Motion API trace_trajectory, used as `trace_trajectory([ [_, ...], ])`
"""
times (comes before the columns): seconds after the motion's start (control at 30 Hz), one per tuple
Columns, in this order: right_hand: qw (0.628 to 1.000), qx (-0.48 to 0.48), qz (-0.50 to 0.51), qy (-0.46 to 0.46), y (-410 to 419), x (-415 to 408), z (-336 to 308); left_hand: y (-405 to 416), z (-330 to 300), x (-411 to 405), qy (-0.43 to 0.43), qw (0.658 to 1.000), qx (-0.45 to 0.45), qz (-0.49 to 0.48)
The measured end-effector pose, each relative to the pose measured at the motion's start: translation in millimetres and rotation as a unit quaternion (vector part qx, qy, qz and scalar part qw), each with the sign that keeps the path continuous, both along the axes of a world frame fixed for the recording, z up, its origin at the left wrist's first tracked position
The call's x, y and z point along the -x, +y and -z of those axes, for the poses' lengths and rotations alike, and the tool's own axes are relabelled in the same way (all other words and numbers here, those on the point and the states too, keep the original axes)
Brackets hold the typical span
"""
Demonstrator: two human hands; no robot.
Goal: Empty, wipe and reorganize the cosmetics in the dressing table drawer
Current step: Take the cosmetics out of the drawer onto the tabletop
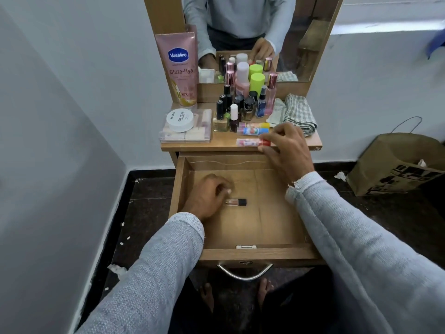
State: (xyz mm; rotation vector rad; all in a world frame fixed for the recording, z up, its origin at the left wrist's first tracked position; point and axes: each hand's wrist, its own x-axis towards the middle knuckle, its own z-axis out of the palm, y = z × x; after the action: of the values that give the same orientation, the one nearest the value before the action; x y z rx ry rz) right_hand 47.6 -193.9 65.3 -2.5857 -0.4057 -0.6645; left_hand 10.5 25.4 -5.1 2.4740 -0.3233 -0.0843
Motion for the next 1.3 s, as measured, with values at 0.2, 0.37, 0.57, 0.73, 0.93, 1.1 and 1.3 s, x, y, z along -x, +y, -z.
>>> trace_trajectory([
  [0.2,1.000,0.014,0.022,0.012,8.1,-16.1,-5.6,-6.7,2.9,0.9,0.016,0.990,-0.112,0.080],
  [0.37,0.999,0.011,0.029,0.021,11.4,-19.8,-3.2,-10.9,-0.5,1.4,0.017,0.986,-0.129,0.108],
  [0.57,0.999,-0.013,0.025,0.030,10.0,-21.1,-0.3,-8.9,-1.1,-0.1,0.002,0.991,-0.098,0.091],
  [0.73,0.998,-0.040,0.027,0.032,7.1,-18.8,1.5,0.5,-10.1,3.2,-0.075,0.994,-0.056,0.048],
  [0.93,0.997,-0.067,0.036,0.027,3.4,-15.0,5.8,9.2,-25.9,4.3,-0.170,0.985,-0.018,0.013],
  [1.1,0.991,-0.125,0.042,-0.002,5.1,-0.3,13.1,16.9,-54.6,-3.9,-0.225,0.973,0.005,-0.058],
  [1.3,0.991,-0.126,0.045,0.018,16.1,32.0,32.8,23.9,-89.1,-35.5,-0.246,0.950,-0.037,-0.190],
])
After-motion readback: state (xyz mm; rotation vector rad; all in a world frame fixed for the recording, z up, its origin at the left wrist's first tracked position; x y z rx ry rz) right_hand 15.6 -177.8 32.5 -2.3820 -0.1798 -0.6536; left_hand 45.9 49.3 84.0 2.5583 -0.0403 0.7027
